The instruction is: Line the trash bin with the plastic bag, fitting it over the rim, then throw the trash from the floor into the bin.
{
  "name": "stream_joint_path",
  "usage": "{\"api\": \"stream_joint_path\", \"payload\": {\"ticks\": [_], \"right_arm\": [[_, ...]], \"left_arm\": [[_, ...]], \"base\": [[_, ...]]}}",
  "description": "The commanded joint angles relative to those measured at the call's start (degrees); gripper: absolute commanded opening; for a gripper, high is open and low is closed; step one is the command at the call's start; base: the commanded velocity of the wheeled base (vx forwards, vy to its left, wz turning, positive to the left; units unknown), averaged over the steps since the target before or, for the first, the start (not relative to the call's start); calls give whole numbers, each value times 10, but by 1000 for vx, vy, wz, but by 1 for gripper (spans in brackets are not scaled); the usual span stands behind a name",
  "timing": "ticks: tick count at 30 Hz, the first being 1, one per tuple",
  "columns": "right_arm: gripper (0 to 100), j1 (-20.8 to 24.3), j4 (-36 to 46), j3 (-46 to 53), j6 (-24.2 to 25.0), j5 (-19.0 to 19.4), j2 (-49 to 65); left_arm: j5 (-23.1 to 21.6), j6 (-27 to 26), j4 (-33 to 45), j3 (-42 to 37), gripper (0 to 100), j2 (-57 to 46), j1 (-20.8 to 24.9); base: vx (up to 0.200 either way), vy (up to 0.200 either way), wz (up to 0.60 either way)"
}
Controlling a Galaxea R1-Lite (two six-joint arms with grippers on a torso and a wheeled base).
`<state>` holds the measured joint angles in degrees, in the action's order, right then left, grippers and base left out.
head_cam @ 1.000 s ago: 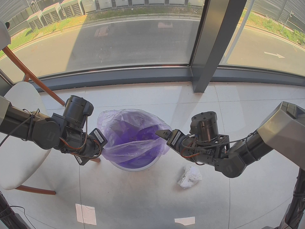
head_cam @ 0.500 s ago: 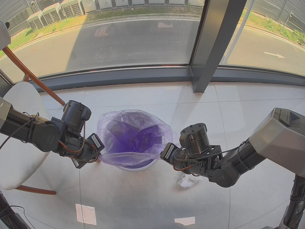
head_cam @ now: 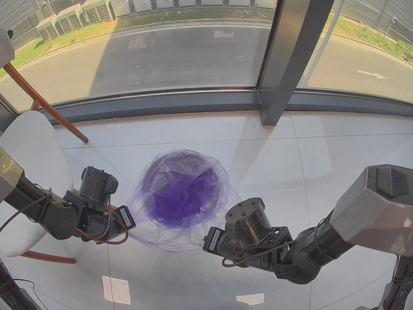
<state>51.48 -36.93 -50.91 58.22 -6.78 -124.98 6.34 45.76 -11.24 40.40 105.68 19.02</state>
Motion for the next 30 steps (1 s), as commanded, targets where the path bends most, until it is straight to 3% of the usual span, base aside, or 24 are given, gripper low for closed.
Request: {"api": "stream_joint_path", "payload": {"ticks": [1, 9, 18, 30], "right_arm": [[0, 25, -1, 11, 0, -20, -31], [0, 3, -37, 10, -3, -21, -59], [0, -34, -54, 8, -59, -20, -91], [0, -85, -54, -31, -96, -21, -123]], "left_arm": [[17, -11, -66, -44, 0, 32, -2], [37, -32, -131, -48, 0, 72, -13], [55, -56, -188, -49, 0, 127, -13], [58, -55, -259, -41, 0, 173, -11]], "base": [[0, 0, 0], [0, 0, 0], [0, 0, 0], [0, 0, 0]]}}
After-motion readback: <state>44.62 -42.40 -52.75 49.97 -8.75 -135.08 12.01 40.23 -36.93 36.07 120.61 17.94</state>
